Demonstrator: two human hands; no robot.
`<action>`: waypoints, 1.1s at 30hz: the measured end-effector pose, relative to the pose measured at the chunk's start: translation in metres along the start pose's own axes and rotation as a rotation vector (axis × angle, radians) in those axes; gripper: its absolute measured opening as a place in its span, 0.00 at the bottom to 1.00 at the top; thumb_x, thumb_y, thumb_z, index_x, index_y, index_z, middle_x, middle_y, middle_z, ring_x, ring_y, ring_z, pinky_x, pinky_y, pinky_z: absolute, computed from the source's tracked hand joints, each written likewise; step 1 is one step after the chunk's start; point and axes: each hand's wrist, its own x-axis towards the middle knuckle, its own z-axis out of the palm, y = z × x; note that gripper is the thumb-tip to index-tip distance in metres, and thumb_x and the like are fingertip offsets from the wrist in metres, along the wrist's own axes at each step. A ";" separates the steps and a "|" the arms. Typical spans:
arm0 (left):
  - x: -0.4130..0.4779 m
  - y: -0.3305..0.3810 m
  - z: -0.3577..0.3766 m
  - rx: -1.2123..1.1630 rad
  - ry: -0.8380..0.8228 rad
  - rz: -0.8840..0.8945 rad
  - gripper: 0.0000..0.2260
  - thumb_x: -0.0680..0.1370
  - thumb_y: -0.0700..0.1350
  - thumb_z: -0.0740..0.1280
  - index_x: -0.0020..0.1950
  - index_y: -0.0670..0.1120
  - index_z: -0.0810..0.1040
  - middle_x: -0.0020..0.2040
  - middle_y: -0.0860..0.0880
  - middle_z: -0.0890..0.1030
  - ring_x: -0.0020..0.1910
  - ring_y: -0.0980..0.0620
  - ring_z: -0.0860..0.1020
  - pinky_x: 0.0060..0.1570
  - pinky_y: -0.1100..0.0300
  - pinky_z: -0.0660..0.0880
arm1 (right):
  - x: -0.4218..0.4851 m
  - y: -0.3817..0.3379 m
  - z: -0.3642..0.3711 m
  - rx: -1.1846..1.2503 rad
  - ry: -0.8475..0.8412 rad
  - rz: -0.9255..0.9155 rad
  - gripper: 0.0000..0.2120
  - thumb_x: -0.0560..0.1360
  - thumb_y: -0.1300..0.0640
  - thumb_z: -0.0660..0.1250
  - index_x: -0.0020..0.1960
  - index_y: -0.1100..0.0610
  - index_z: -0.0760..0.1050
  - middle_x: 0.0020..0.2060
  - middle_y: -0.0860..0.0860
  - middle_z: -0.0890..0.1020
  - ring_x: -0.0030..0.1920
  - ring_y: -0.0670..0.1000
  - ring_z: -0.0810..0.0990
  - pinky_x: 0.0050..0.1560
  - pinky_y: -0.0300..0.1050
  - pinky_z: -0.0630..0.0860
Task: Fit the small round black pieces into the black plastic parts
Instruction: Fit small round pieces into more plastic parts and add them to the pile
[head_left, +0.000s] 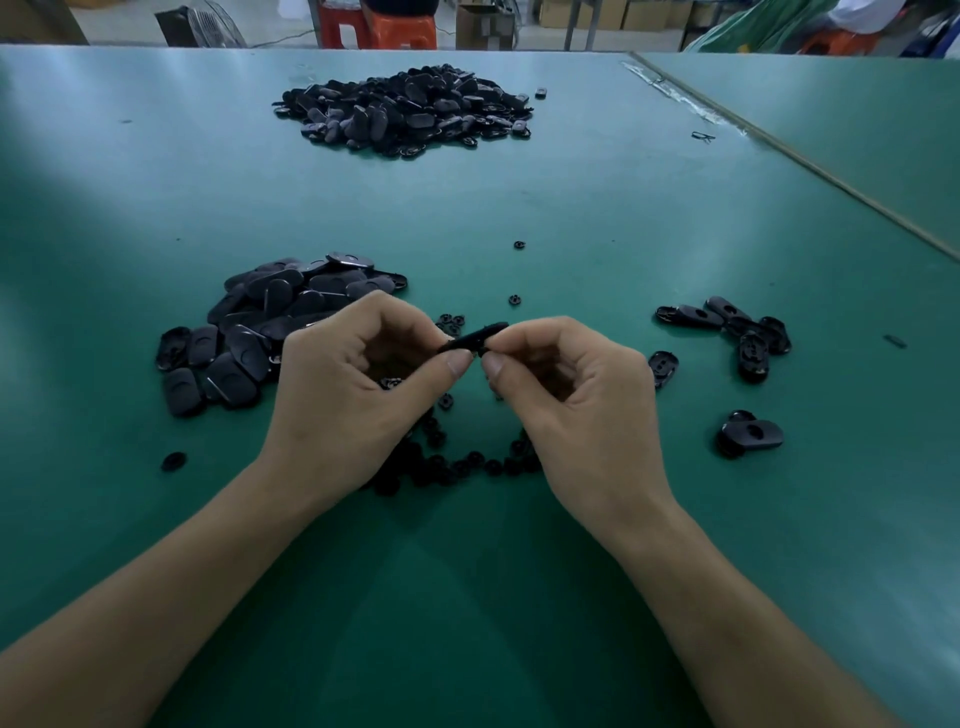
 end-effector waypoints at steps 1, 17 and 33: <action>0.000 0.001 0.000 0.012 -0.009 0.011 0.07 0.72 0.47 0.76 0.43 0.50 0.79 0.42 0.52 0.84 0.39 0.56 0.83 0.42 0.64 0.79 | 0.000 0.000 0.000 -0.016 0.010 -0.005 0.10 0.74 0.62 0.73 0.44 0.47 0.81 0.38 0.44 0.85 0.40 0.46 0.83 0.44 0.39 0.79; -0.002 0.005 0.004 -0.079 -0.084 -0.051 0.09 0.73 0.39 0.72 0.49 0.51 0.82 0.45 0.53 0.86 0.41 0.57 0.84 0.44 0.66 0.79 | -0.001 0.001 0.000 -0.051 -0.019 -0.010 0.08 0.73 0.64 0.74 0.44 0.51 0.82 0.36 0.43 0.84 0.37 0.42 0.82 0.41 0.32 0.76; -0.003 0.001 0.002 -0.065 -0.104 -0.055 0.10 0.74 0.37 0.74 0.50 0.50 0.84 0.43 0.52 0.87 0.40 0.53 0.86 0.44 0.63 0.81 | -0.003 0.000 0.002 -0.113 -0.027 0.014 0.07 0.76 0.65 0.71 0.45 0.53 0.82 0.35 0.43 0.83 0.36 0.45 0.81 0.41 0.40 0.79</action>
